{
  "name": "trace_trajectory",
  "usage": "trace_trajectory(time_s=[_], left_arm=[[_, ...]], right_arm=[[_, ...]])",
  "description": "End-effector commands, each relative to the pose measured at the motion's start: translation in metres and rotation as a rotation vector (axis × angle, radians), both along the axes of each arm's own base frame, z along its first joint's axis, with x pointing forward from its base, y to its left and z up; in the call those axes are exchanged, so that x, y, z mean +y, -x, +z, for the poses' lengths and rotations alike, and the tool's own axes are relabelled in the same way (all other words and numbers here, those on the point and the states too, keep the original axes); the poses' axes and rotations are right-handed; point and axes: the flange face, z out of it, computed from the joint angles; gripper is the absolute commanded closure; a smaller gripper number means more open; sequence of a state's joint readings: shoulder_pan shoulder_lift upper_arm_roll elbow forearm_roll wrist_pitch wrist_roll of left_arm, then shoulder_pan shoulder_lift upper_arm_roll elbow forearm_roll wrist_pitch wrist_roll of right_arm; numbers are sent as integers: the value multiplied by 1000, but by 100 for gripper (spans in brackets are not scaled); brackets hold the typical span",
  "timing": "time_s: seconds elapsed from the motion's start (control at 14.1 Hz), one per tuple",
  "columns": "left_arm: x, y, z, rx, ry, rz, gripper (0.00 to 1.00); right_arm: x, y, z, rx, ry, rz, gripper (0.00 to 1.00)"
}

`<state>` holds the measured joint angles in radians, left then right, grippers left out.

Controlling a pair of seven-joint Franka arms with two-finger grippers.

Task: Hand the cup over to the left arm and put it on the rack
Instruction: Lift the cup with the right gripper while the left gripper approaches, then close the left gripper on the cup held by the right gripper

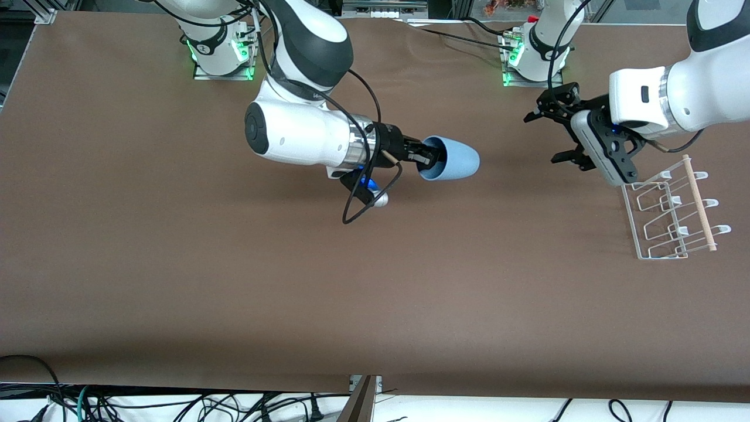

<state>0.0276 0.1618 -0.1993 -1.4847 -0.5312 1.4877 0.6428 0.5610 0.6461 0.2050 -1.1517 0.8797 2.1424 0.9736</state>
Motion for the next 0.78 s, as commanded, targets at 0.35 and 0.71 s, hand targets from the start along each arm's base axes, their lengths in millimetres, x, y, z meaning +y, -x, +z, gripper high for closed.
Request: trace_trajectory(time_s=[0.35, 0.71], left_arm=[[-81, -10, -15, -251, 177, -286, 0], [-94, -34, -58, -378, 212, -384, 0]], right_arm=[[11, 4, 17, 13, -51, -35, 100], [15, 6, 20, -9, -61, -51, 100]])
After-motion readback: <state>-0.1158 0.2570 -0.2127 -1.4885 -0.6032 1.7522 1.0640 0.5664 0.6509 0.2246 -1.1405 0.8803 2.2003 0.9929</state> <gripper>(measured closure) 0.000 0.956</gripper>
